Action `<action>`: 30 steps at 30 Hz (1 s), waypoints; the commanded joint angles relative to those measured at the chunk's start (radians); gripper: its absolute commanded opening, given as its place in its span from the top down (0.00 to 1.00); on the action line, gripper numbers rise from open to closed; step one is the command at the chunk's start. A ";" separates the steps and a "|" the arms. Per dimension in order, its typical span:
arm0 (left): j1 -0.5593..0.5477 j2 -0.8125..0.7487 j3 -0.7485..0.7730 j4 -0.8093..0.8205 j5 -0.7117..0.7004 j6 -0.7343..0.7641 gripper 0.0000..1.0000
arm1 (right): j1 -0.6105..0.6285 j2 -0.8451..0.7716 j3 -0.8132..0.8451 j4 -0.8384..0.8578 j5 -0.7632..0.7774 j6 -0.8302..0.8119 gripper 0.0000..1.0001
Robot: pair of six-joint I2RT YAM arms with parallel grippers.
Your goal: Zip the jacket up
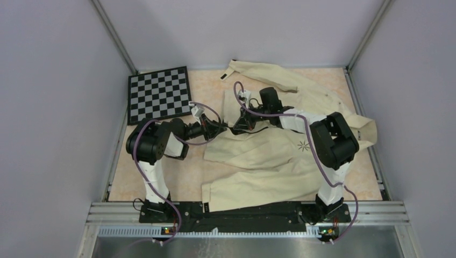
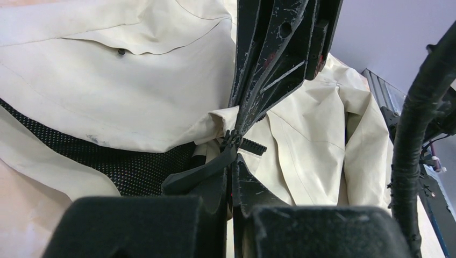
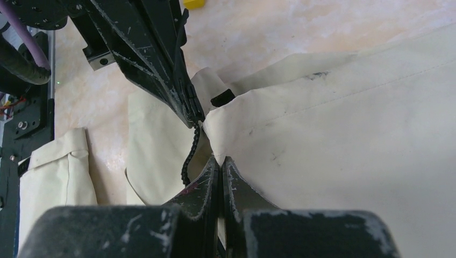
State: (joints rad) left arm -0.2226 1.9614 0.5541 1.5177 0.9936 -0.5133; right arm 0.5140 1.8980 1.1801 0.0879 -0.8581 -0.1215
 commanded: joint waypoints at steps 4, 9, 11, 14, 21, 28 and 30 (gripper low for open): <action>-0.003 -0.015 0.017 0.057 -0.008 0.067 1.00 | -0.018 -0.050 -0.011 0.125 0.053 0.067 1.00; -0.012 -0.048 0.015 -0.052 -0.023 0.151 1.00 | -0.029 -0.068 -0.031 0.168 0.011 0.089 1.00; -0.019 -0.060 0.019 -0.105 -0.032 0.191 1.00 | -0.023 -0.052 -0.013 0.129 -0.022 0.068 1.00; -0.021 -0.061 0.023 -0.111 -0.035 0.196 1.00 | -0.012 -0.033 0.006 0.103 -0.060 0.046 1.00; -0.021 -0.057 0.025 -0.095 -0.032 0.188 1.00 | -0.007 -0.007 0.025 0.084 -0.071 0.041 1.00; -0.021 -0.050 0.011 -0.057 -0.026 0.179 1.00 | -0.024 -0.008 0.008 0.150 -0.017 0.109 1.00; -0.021 -0.046 0.003 -0.039 -0.026 0.175 1.00 | -0.028 -0.006 0.009 0.146 -0.021 0.111 1.00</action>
State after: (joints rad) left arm -0.2413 1.9392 0.5564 1.4010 0.9600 -0.3447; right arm 0.4942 1.8927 1.1652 0.1642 -0.8738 -0.0334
